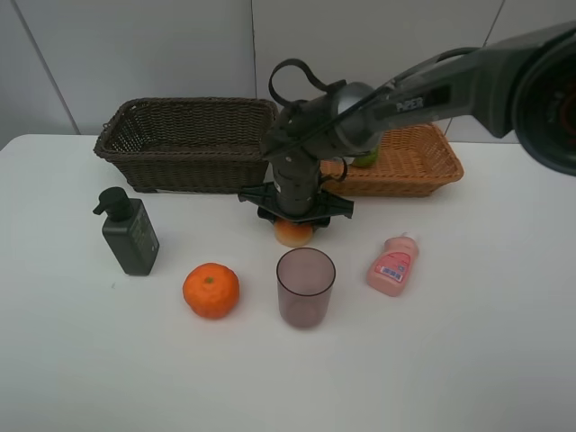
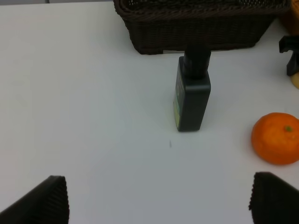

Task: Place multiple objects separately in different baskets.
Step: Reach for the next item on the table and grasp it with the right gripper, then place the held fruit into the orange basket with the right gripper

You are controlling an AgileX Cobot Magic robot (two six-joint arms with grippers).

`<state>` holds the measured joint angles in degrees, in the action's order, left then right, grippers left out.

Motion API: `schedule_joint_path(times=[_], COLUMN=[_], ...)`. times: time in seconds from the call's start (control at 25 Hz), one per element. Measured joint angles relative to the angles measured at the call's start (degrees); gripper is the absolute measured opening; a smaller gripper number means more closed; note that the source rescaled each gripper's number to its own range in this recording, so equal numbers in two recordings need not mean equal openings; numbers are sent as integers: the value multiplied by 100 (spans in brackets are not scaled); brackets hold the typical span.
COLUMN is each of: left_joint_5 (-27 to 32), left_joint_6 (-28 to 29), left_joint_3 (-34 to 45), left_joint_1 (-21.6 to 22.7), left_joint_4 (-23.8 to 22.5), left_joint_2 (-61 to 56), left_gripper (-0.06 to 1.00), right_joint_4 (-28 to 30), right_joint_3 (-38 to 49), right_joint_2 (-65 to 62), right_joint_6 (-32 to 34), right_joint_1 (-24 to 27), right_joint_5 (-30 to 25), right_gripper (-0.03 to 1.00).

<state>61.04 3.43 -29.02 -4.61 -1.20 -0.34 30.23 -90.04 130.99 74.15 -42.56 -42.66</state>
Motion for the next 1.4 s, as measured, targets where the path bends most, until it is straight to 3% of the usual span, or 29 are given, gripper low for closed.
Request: schedule_joint_path(times=[0.56, 0.68, 0.84, 1.08, 1.24, 1.4], left_joint_5=[0, 0, 0, 0, 0, 0], left_joint_6=[0, 0, 0, 0, 0, 0], left_joint_3=[0, 0, 0, 0, 0, 0], left_joint_1=[0, 0, 0, 0, 0, 0], left_joint_4=[0, 0, 0, 0, 0, 0], left_joint_2=[0, 0, 0, 0, 0, 0], left_gripper=[100, 100, 100, 100, 100, 100], right_joint_4=[-4, -66, -461, -1742, -2655, -2957], right_joint_3=[0, 0, 0, 0, 0, 0], right_joint_2=[0, -70, -397, -913, -1175, -1399], right_joint_6=[-22, -275, -1451, -3493, -4839, -5754], right_joint_1=[0, 0, 0, 17, 199, 501], right_joint_5=[33, 19, 12, -185, -566, -1118], right_gripper=[11, 11, 11, 11, 11, 11])
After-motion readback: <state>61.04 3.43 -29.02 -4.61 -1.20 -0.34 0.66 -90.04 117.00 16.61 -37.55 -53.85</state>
